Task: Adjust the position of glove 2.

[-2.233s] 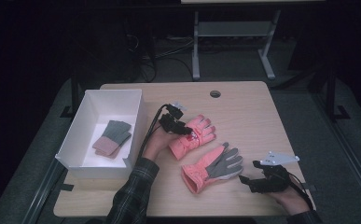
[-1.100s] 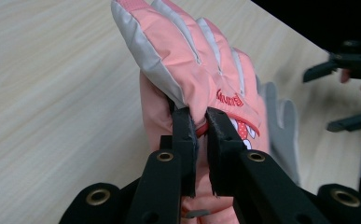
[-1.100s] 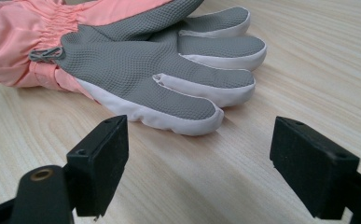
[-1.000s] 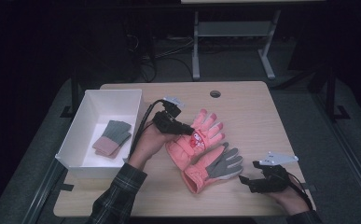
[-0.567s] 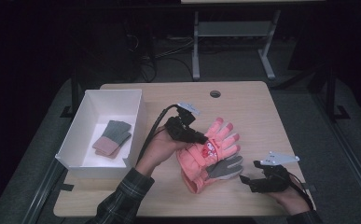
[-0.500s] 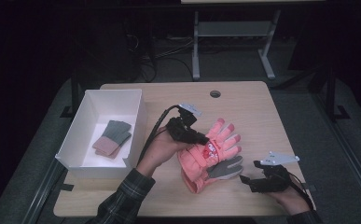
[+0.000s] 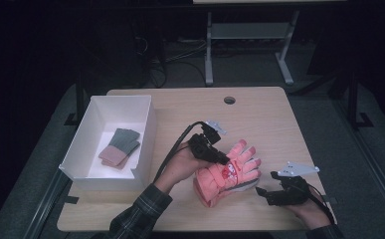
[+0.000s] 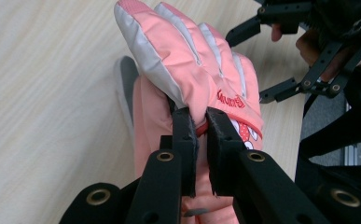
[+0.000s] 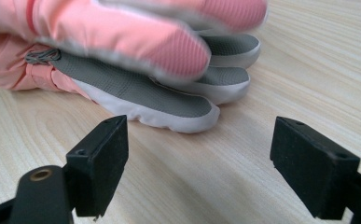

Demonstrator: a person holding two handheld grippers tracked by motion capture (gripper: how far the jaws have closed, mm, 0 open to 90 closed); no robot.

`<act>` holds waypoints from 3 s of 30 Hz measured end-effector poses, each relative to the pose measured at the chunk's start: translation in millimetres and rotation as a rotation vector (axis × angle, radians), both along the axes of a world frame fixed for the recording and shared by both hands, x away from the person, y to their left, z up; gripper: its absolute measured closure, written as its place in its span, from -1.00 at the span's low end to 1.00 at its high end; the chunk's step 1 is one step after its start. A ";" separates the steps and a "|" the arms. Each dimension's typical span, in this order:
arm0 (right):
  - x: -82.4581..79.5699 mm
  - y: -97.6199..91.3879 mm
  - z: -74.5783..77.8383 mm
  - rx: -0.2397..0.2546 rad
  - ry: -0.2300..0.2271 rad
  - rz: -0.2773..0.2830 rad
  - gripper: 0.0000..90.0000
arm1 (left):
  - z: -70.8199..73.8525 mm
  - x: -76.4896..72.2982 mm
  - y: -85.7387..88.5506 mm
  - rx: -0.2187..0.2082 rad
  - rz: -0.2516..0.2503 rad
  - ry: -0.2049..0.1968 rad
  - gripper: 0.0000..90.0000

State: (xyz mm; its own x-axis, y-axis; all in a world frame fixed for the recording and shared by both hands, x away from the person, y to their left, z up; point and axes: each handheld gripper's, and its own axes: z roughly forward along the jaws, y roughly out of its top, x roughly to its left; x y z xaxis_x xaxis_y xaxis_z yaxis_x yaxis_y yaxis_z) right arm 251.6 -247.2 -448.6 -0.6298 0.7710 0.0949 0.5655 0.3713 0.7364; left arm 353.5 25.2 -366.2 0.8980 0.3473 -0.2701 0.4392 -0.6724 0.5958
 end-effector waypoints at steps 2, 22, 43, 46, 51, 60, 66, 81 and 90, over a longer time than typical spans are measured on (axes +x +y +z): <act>-0.1 0.1 0.2 0.001 0.003 0.003 -0.59 | -4.4 -1.1 -2.7 0.013 0.000 -0.002 0.84; -0.5 1.0 0.8 0.012 0.017 0.019 -0.64 | -20.6 -3.7 -6.9 0.059 0.042 -0.095 0.37; -4.1 2.8 24.4 0.149 0.016 0.066 0.53 | 2.0 -7.7 38.3 -0.050 0.090 -0.138 0.00; -2.2 4.3 29.3 0.177 0.005 0.076 0.85 | 5.0 -9.8 49.0 -0.060 0.096 -0.153 0.27; 8.1 18.4 38.1 0.209 -0.027 0.094 1.00 | 6.0 -11.8 61.6 -0.063 0.107 -0.143 0.87; 21.4 44.3 36.3 0.181 -0.019 0.101 1.00 | -7.6 -14.6 65.6 -0.028 0.075 -0.104 0.99; 28.5 49.3 32.8 0.166 -0.007 0.109 1.00 | -10.9 -22.0 67.3 -0.025 0.054 -0.080 0.99; 48.9 73.2 33.2 0.161 -0.018 0.186 1.00 | -20.2 -49.3 74.9 -0.051 0.018 -0.036 0.99; 45.1 69.3 22.2 0.128 0.010 0.193 1.00 | -15.9 -42.7 83.4 -0.074 0.099 -0.072 0.48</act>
State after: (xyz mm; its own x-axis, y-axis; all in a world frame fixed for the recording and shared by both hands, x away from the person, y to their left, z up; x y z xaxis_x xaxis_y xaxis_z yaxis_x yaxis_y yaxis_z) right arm 296.7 -177.9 -426.3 -0.7626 0.6180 0.1910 0.5009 0.3773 0.7789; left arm 310.8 108.6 -382.1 0.8783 0.4165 -0.2348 0.4558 -0.5808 0.6745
